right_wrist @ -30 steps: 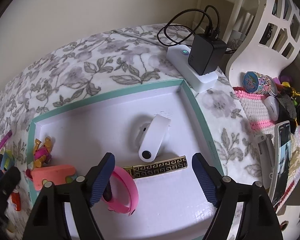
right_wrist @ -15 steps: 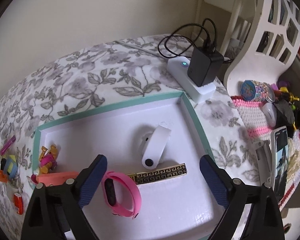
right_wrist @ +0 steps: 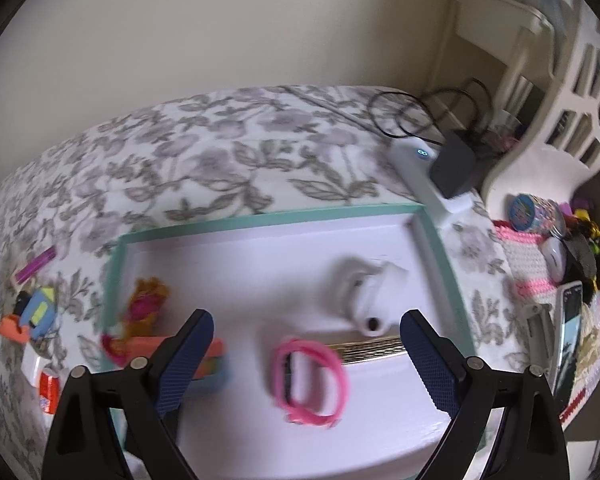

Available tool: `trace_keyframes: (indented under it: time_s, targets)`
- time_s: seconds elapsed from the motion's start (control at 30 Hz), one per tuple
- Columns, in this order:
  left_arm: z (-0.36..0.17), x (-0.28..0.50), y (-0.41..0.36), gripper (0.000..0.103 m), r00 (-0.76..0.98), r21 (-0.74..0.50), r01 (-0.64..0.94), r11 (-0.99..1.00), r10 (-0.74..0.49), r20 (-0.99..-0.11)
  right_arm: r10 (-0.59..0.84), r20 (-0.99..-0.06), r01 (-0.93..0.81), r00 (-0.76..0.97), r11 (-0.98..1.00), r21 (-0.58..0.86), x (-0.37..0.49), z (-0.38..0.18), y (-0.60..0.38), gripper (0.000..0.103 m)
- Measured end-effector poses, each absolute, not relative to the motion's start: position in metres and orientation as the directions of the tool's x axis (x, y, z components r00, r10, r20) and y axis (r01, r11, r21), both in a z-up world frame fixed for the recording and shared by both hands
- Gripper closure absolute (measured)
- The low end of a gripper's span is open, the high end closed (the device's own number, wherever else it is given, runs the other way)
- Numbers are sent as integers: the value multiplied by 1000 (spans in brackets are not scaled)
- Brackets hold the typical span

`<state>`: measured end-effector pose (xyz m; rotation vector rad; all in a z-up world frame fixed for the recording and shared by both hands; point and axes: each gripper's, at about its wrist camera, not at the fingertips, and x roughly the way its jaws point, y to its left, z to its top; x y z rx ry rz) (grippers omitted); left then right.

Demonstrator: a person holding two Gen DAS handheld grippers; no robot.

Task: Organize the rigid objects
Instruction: 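Withdraw both tools from the tray back toward the pile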

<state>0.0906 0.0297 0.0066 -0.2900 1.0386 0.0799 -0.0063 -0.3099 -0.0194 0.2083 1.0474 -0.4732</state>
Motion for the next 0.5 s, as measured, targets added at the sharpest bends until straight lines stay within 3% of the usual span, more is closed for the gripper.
trace_keyframes:
  time_s: [0.5]
  targets:
    - [17,90,123,3,526,-208,-371,905,20,-850,-164,-866,228,473,972,-60,35,-13,-178,7]
